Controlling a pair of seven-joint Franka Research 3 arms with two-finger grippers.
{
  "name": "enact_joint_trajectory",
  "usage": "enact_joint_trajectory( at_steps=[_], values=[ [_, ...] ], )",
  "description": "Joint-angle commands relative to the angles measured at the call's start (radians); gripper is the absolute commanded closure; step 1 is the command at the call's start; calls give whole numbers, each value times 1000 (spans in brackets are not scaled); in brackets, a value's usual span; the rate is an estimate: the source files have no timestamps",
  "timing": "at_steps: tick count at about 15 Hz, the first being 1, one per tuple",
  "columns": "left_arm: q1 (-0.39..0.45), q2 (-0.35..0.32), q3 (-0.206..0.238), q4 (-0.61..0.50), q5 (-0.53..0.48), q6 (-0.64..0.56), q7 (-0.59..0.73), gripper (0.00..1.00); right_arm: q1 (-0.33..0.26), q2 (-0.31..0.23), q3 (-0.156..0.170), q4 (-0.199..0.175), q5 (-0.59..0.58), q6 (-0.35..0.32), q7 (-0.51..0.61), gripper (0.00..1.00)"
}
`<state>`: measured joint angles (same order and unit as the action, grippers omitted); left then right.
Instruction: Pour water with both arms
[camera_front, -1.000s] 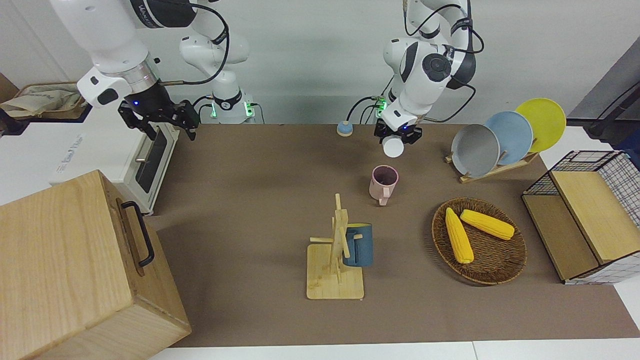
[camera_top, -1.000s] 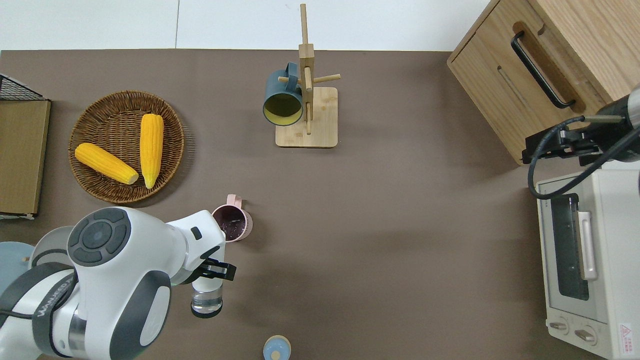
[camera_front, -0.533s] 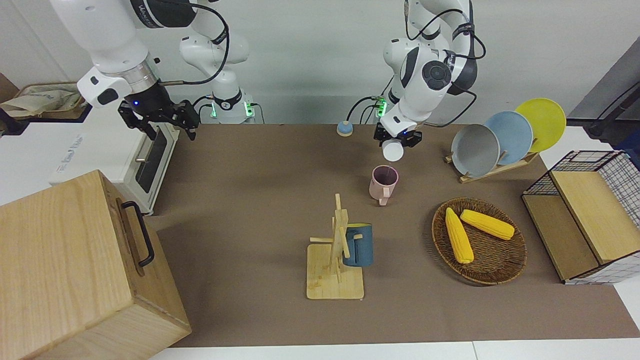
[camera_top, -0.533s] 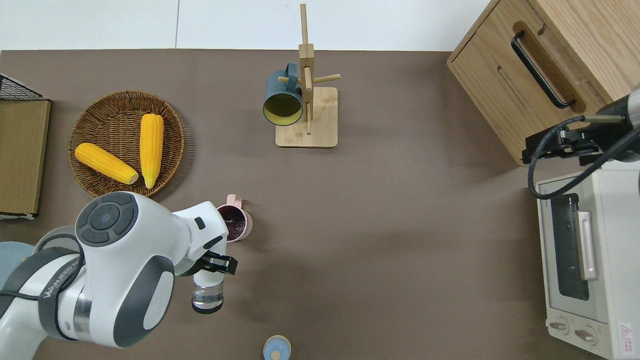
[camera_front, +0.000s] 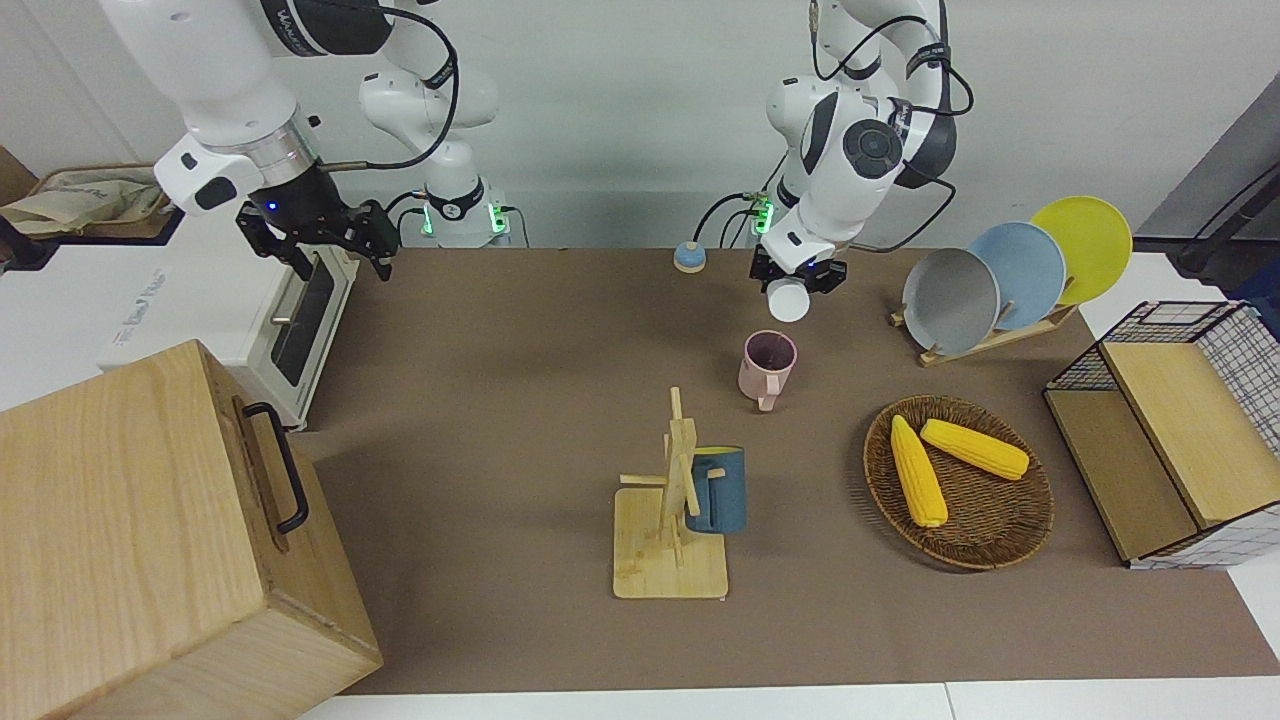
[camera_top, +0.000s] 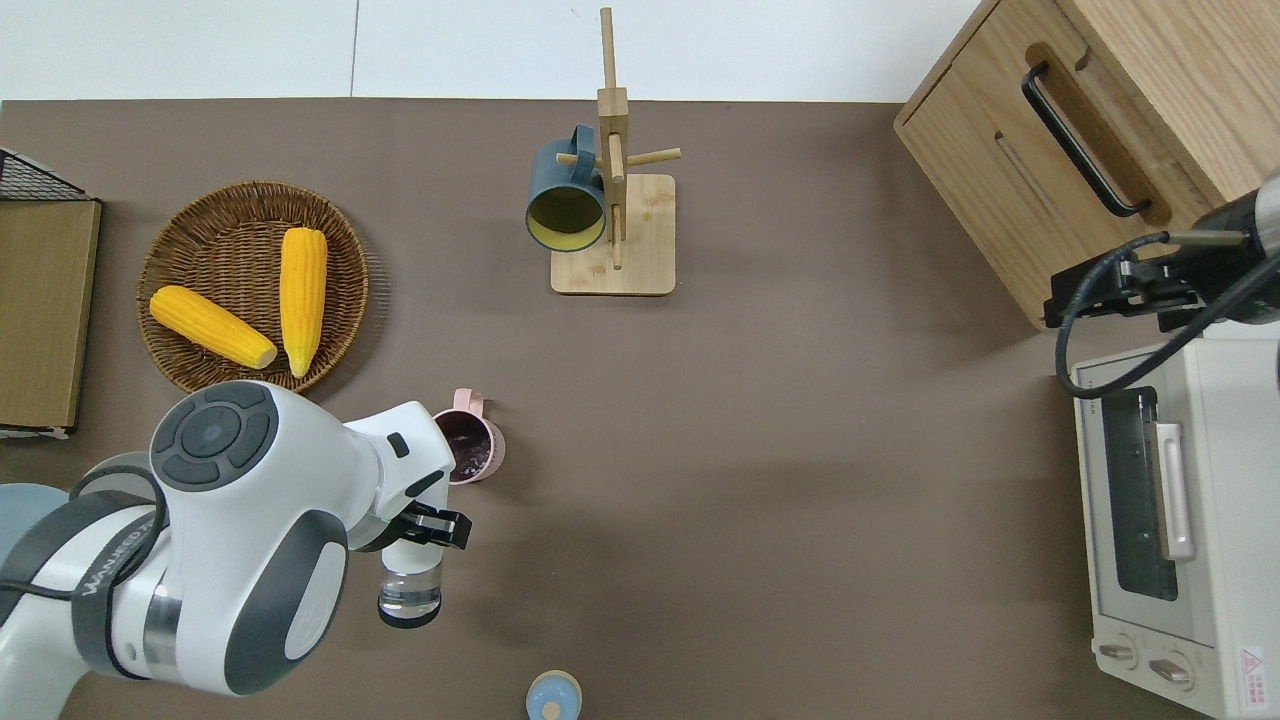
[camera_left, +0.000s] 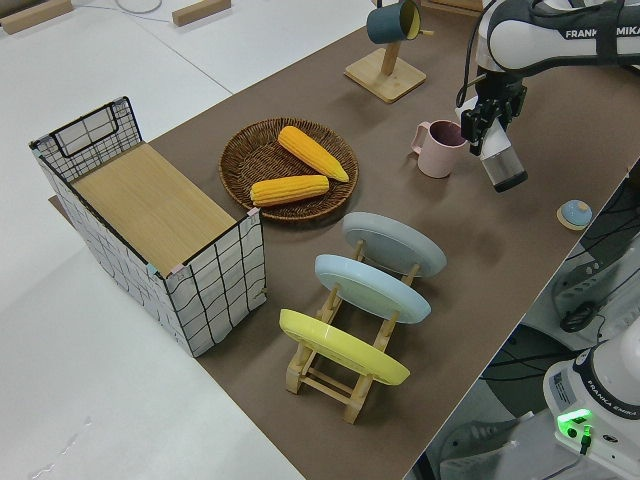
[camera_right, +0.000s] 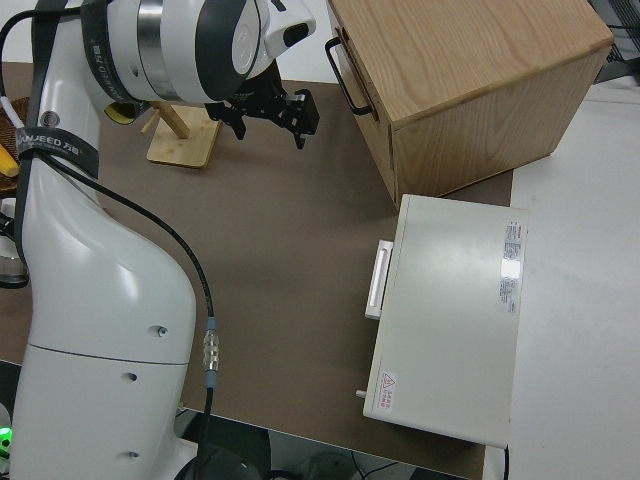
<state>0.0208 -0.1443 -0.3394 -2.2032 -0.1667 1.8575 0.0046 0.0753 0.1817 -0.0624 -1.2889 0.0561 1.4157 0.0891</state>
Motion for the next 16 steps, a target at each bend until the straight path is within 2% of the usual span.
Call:
enact_joint_trajectory(
  at_steps=[1,4,8,16],
  values=[
    [8,12,-3,62,32,-78,-23,1000,-6,-22,3,-27,10,5,-18,7],
    [8,29,-3,100,32,-126,-25,1000,-6,-22,3,-27,10,5,-18,9],
    [-2,66,-4,108,59,-127,-61,1000,-6,-22,3,-27,10,5,-18,9],
    [-7,68,-4,112,61,-132,-74,1000,-6,-24,3,-27,10,5,-18,7]
  ],
)
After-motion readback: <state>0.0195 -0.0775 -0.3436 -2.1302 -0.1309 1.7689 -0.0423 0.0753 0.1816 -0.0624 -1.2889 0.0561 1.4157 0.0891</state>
